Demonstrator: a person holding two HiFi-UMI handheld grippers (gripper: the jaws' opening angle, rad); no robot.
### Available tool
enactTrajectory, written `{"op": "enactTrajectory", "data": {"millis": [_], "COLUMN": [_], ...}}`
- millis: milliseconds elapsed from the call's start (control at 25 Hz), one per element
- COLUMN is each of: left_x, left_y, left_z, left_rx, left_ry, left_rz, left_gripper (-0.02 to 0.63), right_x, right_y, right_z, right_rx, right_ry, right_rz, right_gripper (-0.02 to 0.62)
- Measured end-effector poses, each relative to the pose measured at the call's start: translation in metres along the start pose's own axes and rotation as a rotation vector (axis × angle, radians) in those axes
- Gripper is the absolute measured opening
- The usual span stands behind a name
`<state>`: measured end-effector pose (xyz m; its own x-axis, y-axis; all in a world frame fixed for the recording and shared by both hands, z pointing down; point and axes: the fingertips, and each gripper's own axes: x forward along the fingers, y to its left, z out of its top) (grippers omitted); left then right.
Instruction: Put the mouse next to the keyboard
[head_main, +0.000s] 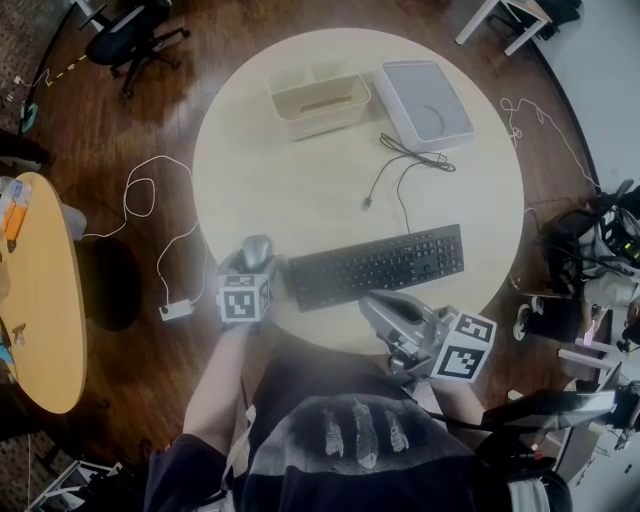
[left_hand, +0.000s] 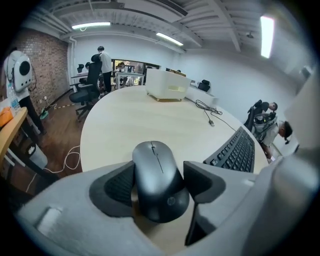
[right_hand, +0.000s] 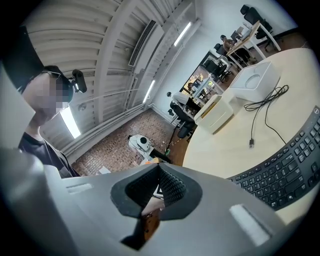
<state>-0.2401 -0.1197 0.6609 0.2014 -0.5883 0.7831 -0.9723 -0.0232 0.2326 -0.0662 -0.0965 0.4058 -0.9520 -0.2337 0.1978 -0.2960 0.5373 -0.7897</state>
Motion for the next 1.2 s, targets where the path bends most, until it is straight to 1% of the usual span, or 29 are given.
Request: {"op": "enactTrajectory", "data": {"millis": [160, 320, 440, 520, 640, 760, 800, 840, 880, 1000, 1200], "left_x": [-0.006, -0.013, -0.018, -0.019, -0.02, -0.026, -0.029, -0.03, -0.031, -0.022, -0.022], "left_y": [0.002, 0.004, 0.004, 0.003, 0.002, 0.001, 0.001, 0.001, 0.001, -0.002, -0.01], "left_z": [0.0, 0.002, 0.007, 0.008, 0.01, 0.02, 0.023, 0.025, 0.025, 0.02, 0.026], "left_rx": [-0.118, -0.264, -0.333, -0.35, -0.351, -0.415, -0.44, -0.454, -0.454, -0.424, -0.461], "left_ry": [-0.014, -0.061, -0.1, -0.11, -0.123, -0.178, -0.195, -0.204, -0.201, -0.16, -0.184], "left_rz": [-0.047, -0.103, -0.147, -0.161, -0.17, -0.21, -0.225, -0.238, -0.245, -0.247, -0.321], "left_gripper": [0.299, 0.284, 0.261, 0.258, 0.251, 0.239, 0.209, 0.158, 0.138, 0.133, 0.124], "right_x": [-0.002, -0.003, -0.003, -0.002, 0.0, 0.002, 0.002, 0.002, 0.003, 0.007, 0.01], "right_y": [0.001, 0.0, 0.0, -0.001, 0.0, 0.0, 0.0, 0.0, -0.001, -0.003, -0.003], "right_z": [0.001, -0.001, -0.002, -0.003, -0.005, -0.006, -0.007, -0.007, -0.008, -0.011, -0.011], "right_rx": [-0.003, -0.004, -0.005, -0.006, -0.007, -0.012, -0.013, -0.013, -0.013, -0.011, -0.026], "right_ry": [-0.009, -0.009, -0.007, -0.003, 0.003, 0.008, 0.008, 0.009, 0.01, 0.02, 0.028], "right_rz": [-0.002, -0.004, -0.007, -0.007, -0.009, -0.015, -0.017, -0.02, -0.022, -0.029, -0.043], "right_gripper": [-0.002, -0.002, -0.002, -0.002, -0.002, -0.002, -0.002, -0.002, -0.002, -0.002, -0.002]}}
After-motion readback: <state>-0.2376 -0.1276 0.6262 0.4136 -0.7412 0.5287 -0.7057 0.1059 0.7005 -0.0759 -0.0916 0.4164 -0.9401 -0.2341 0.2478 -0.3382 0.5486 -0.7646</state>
